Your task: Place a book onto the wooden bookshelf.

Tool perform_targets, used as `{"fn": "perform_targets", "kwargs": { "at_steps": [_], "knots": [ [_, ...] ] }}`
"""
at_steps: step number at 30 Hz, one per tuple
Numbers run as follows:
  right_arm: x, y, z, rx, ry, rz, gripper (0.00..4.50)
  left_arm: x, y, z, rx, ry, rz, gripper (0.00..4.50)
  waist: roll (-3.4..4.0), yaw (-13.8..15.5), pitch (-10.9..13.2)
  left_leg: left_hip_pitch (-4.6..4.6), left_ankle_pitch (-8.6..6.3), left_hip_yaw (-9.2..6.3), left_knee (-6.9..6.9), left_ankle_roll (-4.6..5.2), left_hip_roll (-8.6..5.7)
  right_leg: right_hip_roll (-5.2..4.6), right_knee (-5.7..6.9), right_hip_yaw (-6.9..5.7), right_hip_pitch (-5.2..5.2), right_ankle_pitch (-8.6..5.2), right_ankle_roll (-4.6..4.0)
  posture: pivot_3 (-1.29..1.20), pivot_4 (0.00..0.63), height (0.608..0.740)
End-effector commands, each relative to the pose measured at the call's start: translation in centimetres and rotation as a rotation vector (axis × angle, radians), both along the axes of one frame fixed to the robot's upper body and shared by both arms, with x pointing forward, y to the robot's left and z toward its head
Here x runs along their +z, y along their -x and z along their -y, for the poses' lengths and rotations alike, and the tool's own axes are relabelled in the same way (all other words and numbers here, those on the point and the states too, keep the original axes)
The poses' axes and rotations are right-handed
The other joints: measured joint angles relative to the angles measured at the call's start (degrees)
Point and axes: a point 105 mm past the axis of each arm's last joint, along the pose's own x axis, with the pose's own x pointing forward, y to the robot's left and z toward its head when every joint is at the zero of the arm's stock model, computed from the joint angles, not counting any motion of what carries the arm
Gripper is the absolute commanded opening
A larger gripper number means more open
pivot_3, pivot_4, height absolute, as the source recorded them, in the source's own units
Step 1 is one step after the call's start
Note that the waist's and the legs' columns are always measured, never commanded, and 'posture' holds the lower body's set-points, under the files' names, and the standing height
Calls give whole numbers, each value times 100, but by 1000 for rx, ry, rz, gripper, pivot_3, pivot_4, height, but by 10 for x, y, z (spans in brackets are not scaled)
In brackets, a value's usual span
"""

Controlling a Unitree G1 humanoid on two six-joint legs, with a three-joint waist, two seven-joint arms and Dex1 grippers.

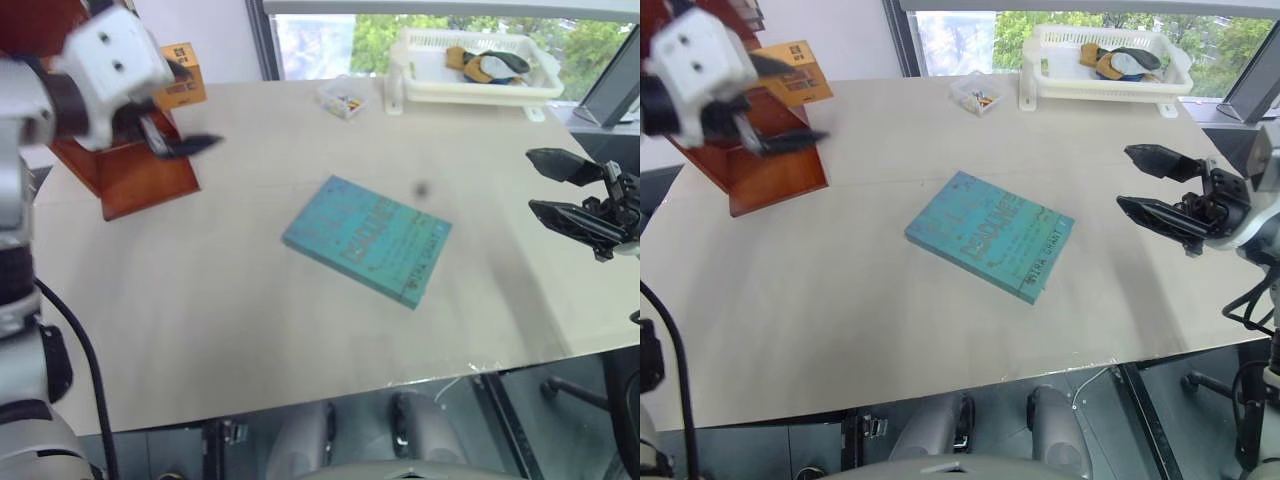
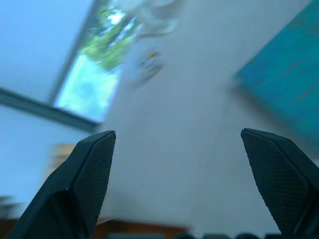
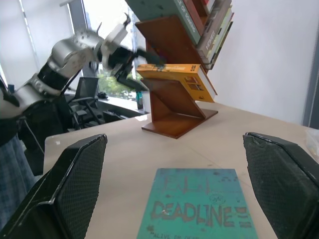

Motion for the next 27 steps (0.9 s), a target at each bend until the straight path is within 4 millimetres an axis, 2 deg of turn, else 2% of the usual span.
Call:
{"fn": "perform_targets", "kwargs": {
  "at_steps": [1,7,13,19,21,27],
  "knots": [
    [5,7,9,-36,34,34,4500,-12,9,12,-17,136,-4,4422,0,13,0,5,0,0,1,0,0,-1,1,1,5,0,0,0,150,740],
    [-22,-2,29,-160,129,-31,4500,-59,24,28,-77,359,-96,4422,0,30,-1,4,0,-4,5,-1,0,-4,-3,-1,8,1,-1,0,150,740],
    [-54,-17,58,-358,276,-96,4500,-99,38,38,-56,446,-186,4422,6,37,-4,7,1,-2,1,-5,0,-9,-10,1,9,2,-3,0,150,740],
    [-94,-14,80,-455,437,-223,4500,-143,42,23,67,473,-251,4422,24,51,-16,12,0,0,-4,-3,0,-9,-14,4,14,2,-5,0,150,740],
    [-98,-15,88,-496,433,-243,4500,-154,42,14,108,460,-261,4422,28,54,-18,14,0,2,-4,-3,0,-10,-18,7,15,2,-6,0,150,740],
    [-107,-12,107,-561,457,-279,4500,-163,42,2,140,459,-256,4422,39,63,-25,21,0,6,-4,-3,0,-10,-21,10,20,0,-15,0,150,740]
  ]
}}
